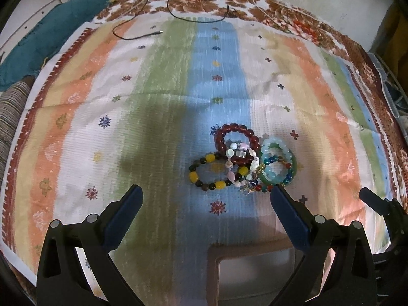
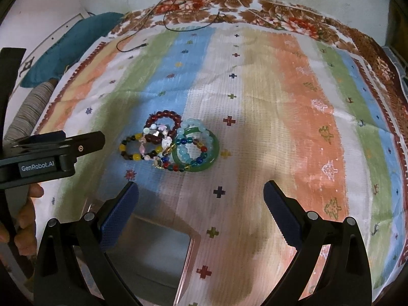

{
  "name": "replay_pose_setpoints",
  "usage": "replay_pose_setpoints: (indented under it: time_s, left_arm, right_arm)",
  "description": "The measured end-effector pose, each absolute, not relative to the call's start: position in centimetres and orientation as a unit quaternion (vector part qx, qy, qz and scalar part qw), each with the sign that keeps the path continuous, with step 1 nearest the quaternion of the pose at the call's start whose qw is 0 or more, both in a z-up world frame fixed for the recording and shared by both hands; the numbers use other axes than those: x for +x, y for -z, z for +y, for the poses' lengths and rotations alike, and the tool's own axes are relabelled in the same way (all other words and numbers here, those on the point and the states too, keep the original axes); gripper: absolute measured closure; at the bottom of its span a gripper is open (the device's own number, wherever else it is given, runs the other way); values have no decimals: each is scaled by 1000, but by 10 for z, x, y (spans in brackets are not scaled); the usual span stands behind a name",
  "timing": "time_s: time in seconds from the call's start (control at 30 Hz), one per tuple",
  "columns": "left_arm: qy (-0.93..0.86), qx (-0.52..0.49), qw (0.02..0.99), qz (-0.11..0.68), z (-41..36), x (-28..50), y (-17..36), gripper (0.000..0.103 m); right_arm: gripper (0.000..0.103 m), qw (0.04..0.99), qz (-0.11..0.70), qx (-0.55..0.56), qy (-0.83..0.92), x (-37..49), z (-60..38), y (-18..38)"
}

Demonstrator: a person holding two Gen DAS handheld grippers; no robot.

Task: Organize jewelry
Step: 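Lower both tools over the tangled bracelets, then close left tool on the pink bead bracelet while right tool grasps the multicolour bead bracelet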

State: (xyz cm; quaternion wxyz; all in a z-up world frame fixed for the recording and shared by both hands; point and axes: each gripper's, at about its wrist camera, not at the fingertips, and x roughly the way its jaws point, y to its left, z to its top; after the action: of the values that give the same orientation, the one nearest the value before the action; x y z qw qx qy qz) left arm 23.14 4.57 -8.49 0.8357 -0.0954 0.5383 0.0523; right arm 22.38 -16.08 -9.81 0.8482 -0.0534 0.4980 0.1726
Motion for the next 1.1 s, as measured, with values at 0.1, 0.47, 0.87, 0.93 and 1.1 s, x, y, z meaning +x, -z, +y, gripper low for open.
replay_pose_setpoints:
  time_s: [0.1,0.47,0.87,0.93,1.1]
  left_arm:
    - [-57,-86,834,541,45,237,90,6]
    - [-32,-95,823,559,44,258,111,8]
    - [4,-87,811,578,36,275,132,31]
    - [10,-85,810,581,35,277,134,36]
    - [16,-85,799,595,33,281,143,51]
  right_arm:
    - [4,842,508,-41,-177,231,-163,104]
    - [4,831,529,-36,-166,253,-158,123]
    - [22,817,551,-48,-163,272,-148,143]
    - [23,815,553,-46,-163,274,-147,146]
    - [30,807,565,-30,-169,280,-145,153]
